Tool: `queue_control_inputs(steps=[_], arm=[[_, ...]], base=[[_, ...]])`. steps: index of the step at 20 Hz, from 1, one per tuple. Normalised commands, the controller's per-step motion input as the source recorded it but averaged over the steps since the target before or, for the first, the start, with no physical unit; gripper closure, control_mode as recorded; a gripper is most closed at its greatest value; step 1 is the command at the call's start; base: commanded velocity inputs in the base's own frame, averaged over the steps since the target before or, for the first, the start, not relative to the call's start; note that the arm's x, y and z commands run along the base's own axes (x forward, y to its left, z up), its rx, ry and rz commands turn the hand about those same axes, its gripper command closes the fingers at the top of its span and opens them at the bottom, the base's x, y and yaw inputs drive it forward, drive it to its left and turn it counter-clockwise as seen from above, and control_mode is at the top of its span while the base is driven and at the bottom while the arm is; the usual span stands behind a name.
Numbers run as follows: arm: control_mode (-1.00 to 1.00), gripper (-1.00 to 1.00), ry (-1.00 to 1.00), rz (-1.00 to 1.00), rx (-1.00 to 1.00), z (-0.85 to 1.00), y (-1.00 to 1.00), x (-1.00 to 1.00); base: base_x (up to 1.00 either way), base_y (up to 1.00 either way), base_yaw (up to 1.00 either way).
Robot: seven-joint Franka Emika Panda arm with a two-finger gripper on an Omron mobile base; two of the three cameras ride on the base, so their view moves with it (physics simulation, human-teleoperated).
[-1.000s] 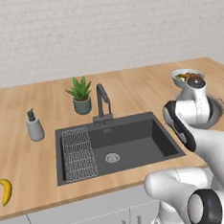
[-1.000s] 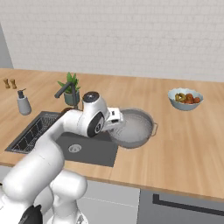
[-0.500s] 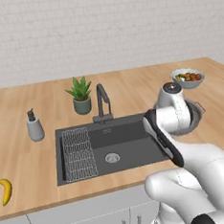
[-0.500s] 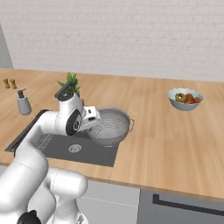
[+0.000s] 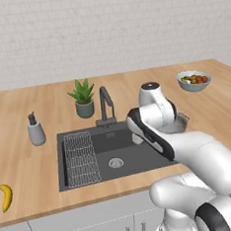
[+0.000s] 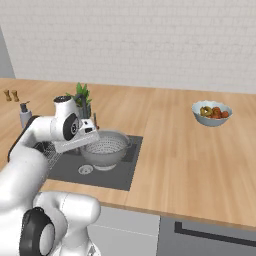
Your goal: Put the colander in the sink, put the banana in the colander, and turn on the sink faucet and pour water over the colander.
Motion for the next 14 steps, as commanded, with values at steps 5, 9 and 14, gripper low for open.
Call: queue_control_inputs(steps=[5,9,14], arm=[[-1.0,1.0,0.11,0.03,0.0,-0.08,0.54,0.49],[-1.0,1.0,0.01,0.03,0.0,-0.22,0.51,0.57],[-1.0,1.0,0.0,0.03,0.0,-0.48,0.4,0.19]], base=[[0.0,0.0,0.0],[0.0,0.0,0.0],[0.0,0.0,0.0]])
